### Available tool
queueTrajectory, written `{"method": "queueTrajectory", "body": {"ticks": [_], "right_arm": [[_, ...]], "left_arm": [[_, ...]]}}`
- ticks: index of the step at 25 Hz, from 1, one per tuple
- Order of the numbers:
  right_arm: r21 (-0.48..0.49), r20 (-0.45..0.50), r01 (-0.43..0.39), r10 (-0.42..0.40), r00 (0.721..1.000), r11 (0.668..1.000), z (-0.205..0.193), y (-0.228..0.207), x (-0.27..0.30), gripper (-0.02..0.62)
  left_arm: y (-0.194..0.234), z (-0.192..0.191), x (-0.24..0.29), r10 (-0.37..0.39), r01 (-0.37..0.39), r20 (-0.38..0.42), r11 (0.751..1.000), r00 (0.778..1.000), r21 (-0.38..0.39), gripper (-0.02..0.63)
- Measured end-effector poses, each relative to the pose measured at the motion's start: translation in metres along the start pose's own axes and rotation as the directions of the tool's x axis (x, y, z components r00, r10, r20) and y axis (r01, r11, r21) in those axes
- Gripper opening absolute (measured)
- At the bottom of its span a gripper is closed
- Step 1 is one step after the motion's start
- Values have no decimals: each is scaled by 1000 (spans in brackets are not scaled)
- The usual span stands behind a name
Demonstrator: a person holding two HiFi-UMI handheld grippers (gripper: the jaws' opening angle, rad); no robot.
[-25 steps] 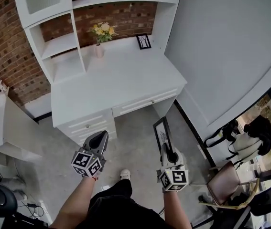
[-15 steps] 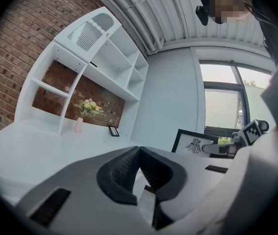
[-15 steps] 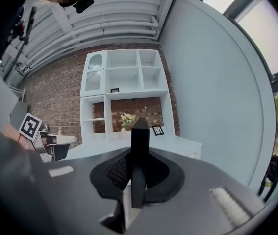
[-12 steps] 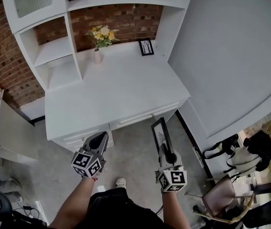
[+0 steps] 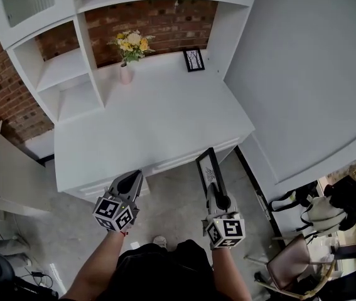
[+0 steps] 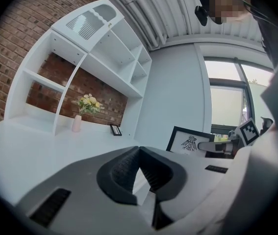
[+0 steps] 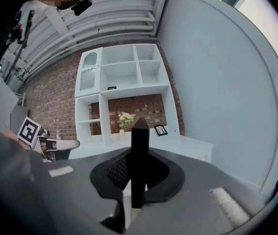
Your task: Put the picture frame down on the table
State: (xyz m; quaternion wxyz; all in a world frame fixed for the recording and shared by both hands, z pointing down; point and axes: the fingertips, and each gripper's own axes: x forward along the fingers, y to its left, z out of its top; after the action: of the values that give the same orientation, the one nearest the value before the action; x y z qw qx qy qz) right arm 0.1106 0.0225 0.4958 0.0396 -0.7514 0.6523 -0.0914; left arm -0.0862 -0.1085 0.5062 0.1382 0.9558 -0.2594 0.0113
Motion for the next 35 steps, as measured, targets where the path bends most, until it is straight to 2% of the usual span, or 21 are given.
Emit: {"method": "queueTrajectory", "body": {"ticks": [6,22,35], "right_arm": [[-6,-23,-14,14,1000,1000,-4,-19,21,26],[-38,-91,-140,136,987,989,1,-83,131,26],[-14,-181,-261,254,950,965,-26,-100,192,26]], "left_arm": [[1,-1,23,13,-13,-2,1000,1000,-2,2],[26,10,114,147,-147,36,989,988,-23,1],[42,0,152,260,-259,24,965,965,-51,2]]}}
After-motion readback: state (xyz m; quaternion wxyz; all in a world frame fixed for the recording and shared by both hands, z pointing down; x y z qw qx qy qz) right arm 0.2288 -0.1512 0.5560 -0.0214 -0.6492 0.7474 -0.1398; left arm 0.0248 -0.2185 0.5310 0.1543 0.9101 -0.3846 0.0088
